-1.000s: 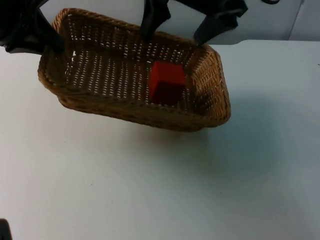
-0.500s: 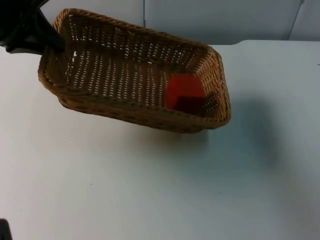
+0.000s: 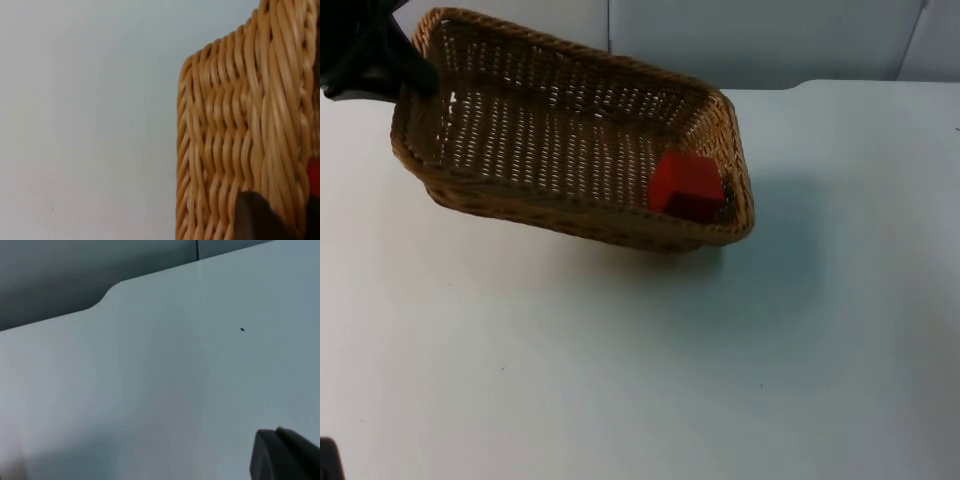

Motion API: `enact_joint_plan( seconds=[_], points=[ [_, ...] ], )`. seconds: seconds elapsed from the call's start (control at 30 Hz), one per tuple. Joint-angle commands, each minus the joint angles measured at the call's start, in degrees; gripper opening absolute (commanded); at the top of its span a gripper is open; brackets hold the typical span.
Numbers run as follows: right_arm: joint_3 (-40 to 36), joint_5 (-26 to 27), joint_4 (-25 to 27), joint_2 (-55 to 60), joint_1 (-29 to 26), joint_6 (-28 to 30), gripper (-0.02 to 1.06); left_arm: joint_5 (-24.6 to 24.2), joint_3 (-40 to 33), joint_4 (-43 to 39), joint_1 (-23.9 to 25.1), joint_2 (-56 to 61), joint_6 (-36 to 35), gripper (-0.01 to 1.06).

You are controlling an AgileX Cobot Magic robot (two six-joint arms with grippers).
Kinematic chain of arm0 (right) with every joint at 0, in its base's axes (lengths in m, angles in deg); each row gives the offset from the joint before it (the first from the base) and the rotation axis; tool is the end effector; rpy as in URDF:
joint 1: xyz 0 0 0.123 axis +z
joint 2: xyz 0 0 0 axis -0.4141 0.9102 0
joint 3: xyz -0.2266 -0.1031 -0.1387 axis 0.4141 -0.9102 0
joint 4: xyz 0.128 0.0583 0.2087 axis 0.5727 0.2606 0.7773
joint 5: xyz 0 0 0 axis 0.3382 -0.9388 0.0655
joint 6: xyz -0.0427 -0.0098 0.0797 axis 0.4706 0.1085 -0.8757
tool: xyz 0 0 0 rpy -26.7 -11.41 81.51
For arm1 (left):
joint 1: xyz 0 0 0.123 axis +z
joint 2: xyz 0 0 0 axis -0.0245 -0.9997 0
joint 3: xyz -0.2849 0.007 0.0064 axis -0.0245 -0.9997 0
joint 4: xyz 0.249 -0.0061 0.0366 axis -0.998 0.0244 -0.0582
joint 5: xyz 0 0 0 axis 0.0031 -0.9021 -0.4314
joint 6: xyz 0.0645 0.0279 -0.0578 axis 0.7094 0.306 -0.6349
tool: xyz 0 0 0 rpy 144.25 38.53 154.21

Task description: Pick up the basket with the left hand and place the cube into the basket with the right hand.

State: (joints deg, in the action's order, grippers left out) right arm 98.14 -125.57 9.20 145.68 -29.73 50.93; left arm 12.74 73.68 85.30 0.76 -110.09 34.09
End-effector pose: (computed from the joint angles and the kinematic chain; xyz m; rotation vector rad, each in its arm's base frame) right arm 0.4275 -0.0350 0.3409 0.2899 2.5071 0.0849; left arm 0.3728 -0.0500 0.2073 -0.1491 2.4821 -0.7935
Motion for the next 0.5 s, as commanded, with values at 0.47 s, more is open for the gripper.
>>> enact_joint_plan(
  seconds=[0.47],
  points=[
    [0.23, -3.39, 0.17, -0.55, -0.28, -0.05, 0.0, -11.01, 0.54, 9.36, -0.23, -8.57, 5.06, 0.0]
  ],
)
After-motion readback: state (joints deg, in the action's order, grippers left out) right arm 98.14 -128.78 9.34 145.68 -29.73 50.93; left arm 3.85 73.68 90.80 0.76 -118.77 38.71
